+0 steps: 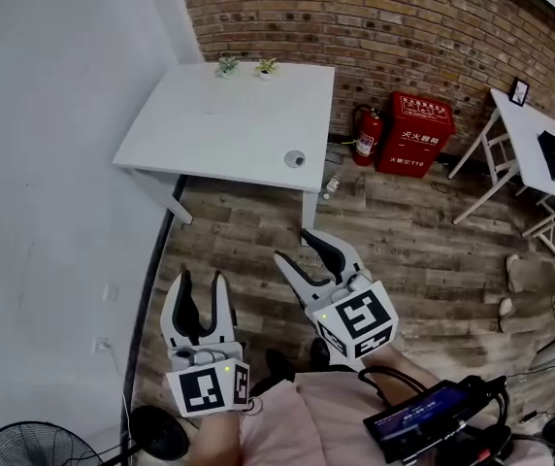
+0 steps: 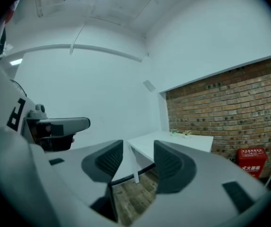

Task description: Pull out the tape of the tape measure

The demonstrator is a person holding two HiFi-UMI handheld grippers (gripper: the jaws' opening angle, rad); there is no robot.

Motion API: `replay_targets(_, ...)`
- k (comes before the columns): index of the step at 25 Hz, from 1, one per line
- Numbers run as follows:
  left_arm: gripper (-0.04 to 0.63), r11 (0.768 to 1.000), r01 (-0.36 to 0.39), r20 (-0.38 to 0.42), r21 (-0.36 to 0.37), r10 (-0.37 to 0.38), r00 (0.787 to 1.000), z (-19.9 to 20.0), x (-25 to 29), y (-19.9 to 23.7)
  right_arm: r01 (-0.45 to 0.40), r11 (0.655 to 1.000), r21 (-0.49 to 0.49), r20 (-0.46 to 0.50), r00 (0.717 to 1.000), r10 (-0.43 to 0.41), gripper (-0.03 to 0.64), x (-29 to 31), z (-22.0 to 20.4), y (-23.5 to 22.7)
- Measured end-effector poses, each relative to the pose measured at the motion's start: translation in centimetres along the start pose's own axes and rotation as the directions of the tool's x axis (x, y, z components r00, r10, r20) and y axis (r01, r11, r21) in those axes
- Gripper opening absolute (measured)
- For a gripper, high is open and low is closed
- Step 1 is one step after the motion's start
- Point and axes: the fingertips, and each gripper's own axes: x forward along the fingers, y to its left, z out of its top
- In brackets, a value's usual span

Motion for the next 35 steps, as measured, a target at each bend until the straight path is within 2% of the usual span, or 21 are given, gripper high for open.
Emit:
replay_targets(8,0.186,1.0,-0.015,-0.028,-0.005,0.014,1.0,-1.7,1.1,-1.9,-0.019,1.0,-0.016,-0.02,1.0,0.019,0.206,0.1,-1.0,-2.7)
replay_targets(14,0.178,1.0,-0.029,-0.041,-0.009,0.029,0.999,-2.6,3.3,-0.4,-0.018,1.0,-0.02,-0.034,0.999,0.018,0.206,2.6,-1.2,-4.1)
replay_targets(18,0.175,0.999,-0.045,-0.061,-0.021,0.044,0.997,-4.3,5.7,2.4,-0.007,1.0,-0.014,-0.053,0.999,0.006,0.206,6.1,-2.1,-4.9)
replay_targets(24,0.176,0.998,-0.032,-0.073,-0.045,0.028,0.997,-5.8,12.0,7.7,0.011,1.0,-0.025,-0.068,0.998,-0.013,0.206,13.7,-1.8,-6.5)
replay_targets(35,0.176,0.999,-0.003,-0.01,-0.037,0.003,1.0,-3.5,22.2,16.8,0.049,0.997,-0.059,-0.026,0.998,-0.05,0.204,26.2,3.2,-7.9)
